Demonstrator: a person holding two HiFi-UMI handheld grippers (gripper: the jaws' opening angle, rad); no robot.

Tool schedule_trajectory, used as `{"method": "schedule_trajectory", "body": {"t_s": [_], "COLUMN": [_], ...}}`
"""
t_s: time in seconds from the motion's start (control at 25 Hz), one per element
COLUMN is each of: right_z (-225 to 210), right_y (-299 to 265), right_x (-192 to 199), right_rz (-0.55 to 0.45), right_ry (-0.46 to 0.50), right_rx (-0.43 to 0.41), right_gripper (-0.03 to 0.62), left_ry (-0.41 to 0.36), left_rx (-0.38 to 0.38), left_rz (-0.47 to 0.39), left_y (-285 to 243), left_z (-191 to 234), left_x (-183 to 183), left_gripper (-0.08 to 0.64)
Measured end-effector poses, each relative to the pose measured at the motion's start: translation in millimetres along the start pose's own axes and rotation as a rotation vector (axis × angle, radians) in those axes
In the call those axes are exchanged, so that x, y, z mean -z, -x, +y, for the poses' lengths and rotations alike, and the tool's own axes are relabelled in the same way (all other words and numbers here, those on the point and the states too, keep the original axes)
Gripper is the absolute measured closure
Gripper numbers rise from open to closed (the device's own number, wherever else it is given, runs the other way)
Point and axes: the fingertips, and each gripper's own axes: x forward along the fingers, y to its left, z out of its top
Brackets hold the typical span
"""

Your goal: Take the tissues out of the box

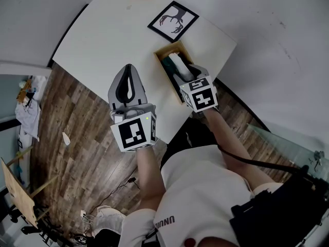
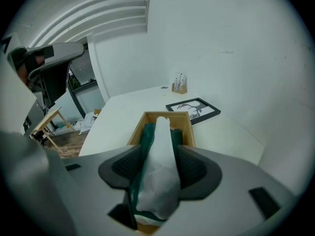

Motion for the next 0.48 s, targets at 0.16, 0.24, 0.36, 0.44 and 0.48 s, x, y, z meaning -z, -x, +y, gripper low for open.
{"method": "schedule_trajectory", "body": {"t_s": [0.16, 0.24, 0.36, 0.44, 0.48], "right_z": [-1.2, -2.0, -1.7, -1.4, -1.5], "right_y": [-1.4, -1.9, -3.7, -4.4, -4.6], "right_x": [2.3, 3.6, 6.2, 7.9, 8.7], "right_rz": [0.027, 0.042, 0.062, 0.076, 0.083], "right_ry": [0.006, 0.011, 0.025, 0.027, 0.027], "right_rx": [0.012, 0.02, 0.025, 0.026, 0.026], "right_gripper": [0.368, 0.368, 0.368, 0.371, 0.374], "left_ry": [0.0, -0.001, -0.002, -0.001, 0.0], "left_rx": [-0.001, -0.002, -0.002, -0.003, -0.004], "left_rz": [-0.002, -0.002, -0.003, -0.004, -0.003], "left_y": [-0.9, -1.3, -2.2, -2.5, -2.5], "left_z": [0.9, 1.5, 1.6, 1.7, 1.9], "left_x": [-1.0, -1.2, -1.1, -1.0, -0.9], "left_gripper": [0.547, 0.548, 0.546, 0.546, 0.547]}}
